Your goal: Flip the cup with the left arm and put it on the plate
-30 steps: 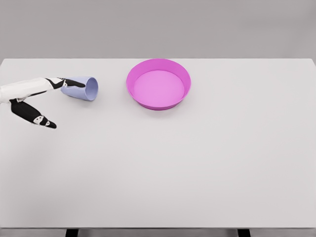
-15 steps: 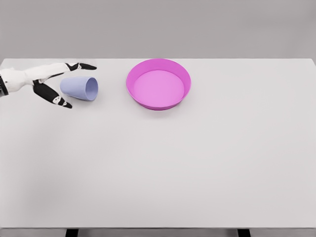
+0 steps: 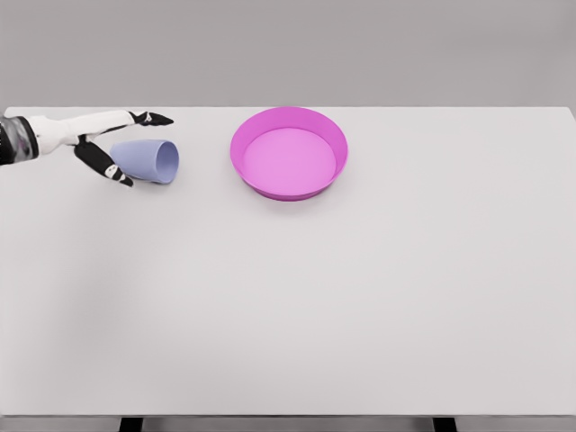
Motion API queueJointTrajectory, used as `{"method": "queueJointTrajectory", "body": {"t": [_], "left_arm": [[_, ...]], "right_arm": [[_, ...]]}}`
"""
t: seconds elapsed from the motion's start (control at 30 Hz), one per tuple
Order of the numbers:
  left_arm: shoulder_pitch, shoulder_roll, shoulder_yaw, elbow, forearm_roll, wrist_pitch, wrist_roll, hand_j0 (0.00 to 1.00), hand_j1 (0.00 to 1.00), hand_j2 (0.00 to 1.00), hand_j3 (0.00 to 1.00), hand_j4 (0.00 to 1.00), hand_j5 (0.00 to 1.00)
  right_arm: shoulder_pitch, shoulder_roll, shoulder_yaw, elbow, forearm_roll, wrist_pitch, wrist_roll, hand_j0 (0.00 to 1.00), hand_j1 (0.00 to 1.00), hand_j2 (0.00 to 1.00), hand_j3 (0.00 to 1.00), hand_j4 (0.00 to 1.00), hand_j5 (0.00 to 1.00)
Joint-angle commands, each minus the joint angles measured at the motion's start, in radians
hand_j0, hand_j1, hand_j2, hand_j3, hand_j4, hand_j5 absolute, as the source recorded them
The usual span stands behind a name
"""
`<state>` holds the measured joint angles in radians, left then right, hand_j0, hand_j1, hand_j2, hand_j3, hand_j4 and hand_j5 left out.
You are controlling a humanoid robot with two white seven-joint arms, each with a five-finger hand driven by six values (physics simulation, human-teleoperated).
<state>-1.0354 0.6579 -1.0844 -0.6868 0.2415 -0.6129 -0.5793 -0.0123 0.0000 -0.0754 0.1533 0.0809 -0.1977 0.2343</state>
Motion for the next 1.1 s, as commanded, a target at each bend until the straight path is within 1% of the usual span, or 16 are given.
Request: {"method": "queueJointTrajectory", "body": {"t": [0.0,0.2,0.37,0.4,0.47,0.53,0.87,0.97,1.07], "left_arm": [[0.0,-0.043,0.003,0.079,-0.025,0.002,0.001,1.0,1.0,1.0,1.0,1.0,1.0],[0.002,-0.041,0.004,0.073,-0.027,0.002,0.002,1.0,1.0,1.0,1.0,1.0,1.0],[-0.002,-0.043,0.003,0.084,-0.03,0.002,0.006,1.0,1.0,1.0,1.0,1.0,1.0],[-0.006,-0.043,0.003,0.099,-0.031,0.002,0.006,1.0,1.0,1.0,1.0,1.0,1.0],[-0.015,-0.066,0.006,0.144,-0.076,0.002,0.007,1.0,1.0,1.0,1.0,1.0,1.0],[-0.018,-0.083,0.006,0.171,-0.08,0.002,0.009,1.0,1.0,1.0,1.0,1.0,1.0],[-0.028,-0.115,0.006,0.171,-0.09,0.002,0.007,1.0,1.0,1.0,1.0,1.0,1.0],[-0.028,-0.118,0.008,0.174,-0.114,0.002,0.009,1.0,1.0,1.0,1.0,1.0,1.0],[-0.028,-0.129,0.008,0.176,-0.116,0.002,0.009,1.0,1.0,1.0,1.0,1.0,1.0]], "right_arm": [[0.0,0.0,0.0,0.0,0.0,0.0,0.0,1.0,1.0,1.0,1.0,1.0,1.0],[0.0,0.0,0.0,0.0,0.0,0.0,0.0,1.0,1.0,1.0,1.0,1.0,1.0],[0.0,0.0,0.0,0.0,0.0,0.0,0.0,1.0,1.0,1.0,1.0,1.0,1.0],[0.0,0.0,0.0,0.0,0.0,0.0,0.0,1.0,1.0,1.0,1.0,1.0,1.0],[0.0,0.0,0.0,0.0,0.0,0.0,0.0,1.0,1.0,1.0,1.0,1.0,1.0],[0.0,0.0,0.0,0.0,0.0,0.0,-0.001,1.0,1.0,1.0,1.0,1.0,1.0],[0.0,0.0,0.0,0.0,0.0,0.0,0.0,1.0,1.0,1.0,1.0,1.0,1.0],[0.0,0.0,0.0,0.0,0.0,0.0,0.0,1.0,1.0,1.0,1.0,1.0,1.0],[0.0,0.0,0.0,0.0,0.0,0.0,0.0,1.0,1.0,1.0,1.0,1.0,1.0]]}}
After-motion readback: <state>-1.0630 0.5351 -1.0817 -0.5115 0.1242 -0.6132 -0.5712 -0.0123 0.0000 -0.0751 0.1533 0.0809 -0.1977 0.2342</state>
